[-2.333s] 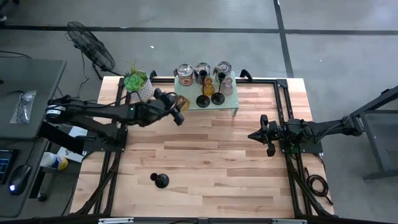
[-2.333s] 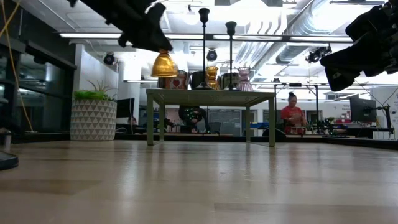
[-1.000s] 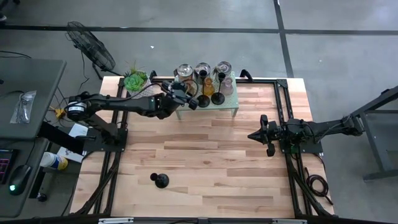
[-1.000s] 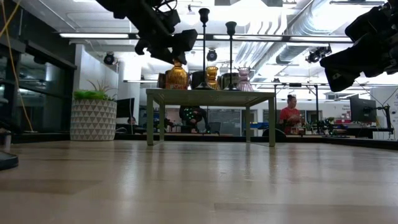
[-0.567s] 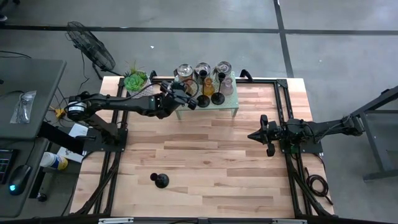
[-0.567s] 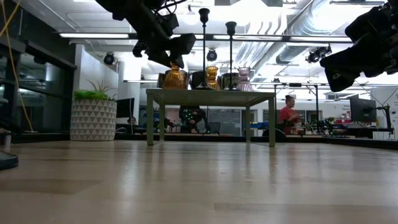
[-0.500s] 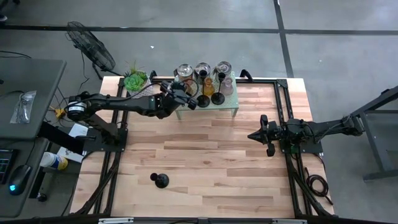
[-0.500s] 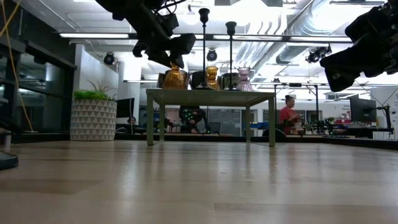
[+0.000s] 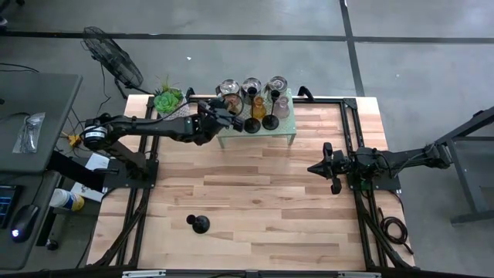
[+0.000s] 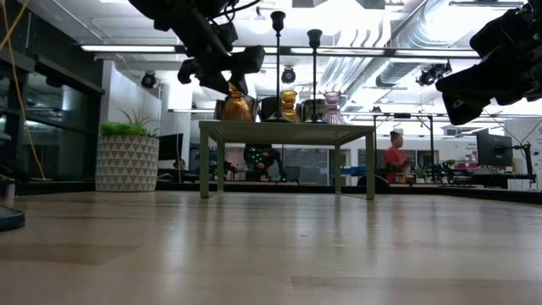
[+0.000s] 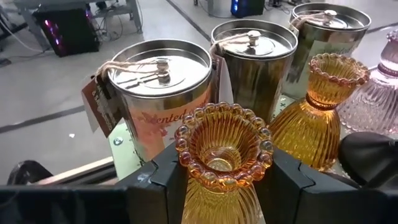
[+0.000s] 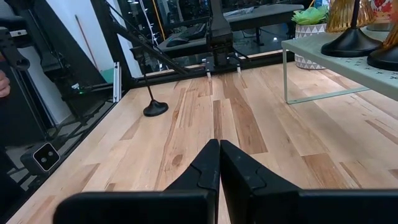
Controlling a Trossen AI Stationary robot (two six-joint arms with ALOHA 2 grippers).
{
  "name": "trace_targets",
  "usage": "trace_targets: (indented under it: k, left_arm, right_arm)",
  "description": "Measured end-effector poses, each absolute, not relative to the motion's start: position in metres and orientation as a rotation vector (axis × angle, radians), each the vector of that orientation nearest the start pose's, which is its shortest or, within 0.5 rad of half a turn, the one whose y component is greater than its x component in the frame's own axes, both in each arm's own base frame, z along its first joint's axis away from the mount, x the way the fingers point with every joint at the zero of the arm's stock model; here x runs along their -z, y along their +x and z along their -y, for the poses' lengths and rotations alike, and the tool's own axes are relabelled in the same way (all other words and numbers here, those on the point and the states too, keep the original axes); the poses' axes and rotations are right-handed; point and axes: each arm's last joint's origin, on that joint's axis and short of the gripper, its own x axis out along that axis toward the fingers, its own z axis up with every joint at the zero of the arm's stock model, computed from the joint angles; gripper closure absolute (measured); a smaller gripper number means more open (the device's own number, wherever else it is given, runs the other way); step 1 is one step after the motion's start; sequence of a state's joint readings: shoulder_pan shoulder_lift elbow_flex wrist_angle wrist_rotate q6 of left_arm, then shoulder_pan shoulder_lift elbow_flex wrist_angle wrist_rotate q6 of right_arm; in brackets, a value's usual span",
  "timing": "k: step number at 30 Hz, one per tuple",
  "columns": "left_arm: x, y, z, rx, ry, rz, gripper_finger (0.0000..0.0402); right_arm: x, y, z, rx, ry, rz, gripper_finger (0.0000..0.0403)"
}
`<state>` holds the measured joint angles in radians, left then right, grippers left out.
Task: Pick & Place candle stick holders
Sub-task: Put the orange glass candle holder on the shelf
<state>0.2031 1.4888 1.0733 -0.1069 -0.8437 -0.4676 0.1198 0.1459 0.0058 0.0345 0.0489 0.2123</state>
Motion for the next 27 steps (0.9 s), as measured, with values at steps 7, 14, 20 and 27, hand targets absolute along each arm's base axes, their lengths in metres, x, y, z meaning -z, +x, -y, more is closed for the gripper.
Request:
trace_targets:
  k: [7,14,20,27]
  left_arm:
    - [-0.2710,0.3175,-0.0875,-1.127,-0.272,-0.260,0.0255]
    - [-0.2690,0.3171,-0.0875,-1.130,-0.265,-0.273,0.0255]
    - [-0.2696,0.3172,-0.0877,-1.136,-0.265,-0.265,0.0255]
    - [-0.2708,0.3179,-0.0878,-1.133,-0.270,-0.250,0.0255]
  right_arm:
    - [-0.1569,0.1053,-0.0112,-0.059,0.203,-0.112,0.0400]
    - [-0.1568,0.1054,-0.0113,-0.059,0.203,-0.113,0.0400]
    - [-0.1568,0.1054,-0.0112,-0.059,0.203,-0.113,0.0400]
    - [-0.1569,0.1054,-0.0113,-0.059,0.203,-0.113,0.0400]
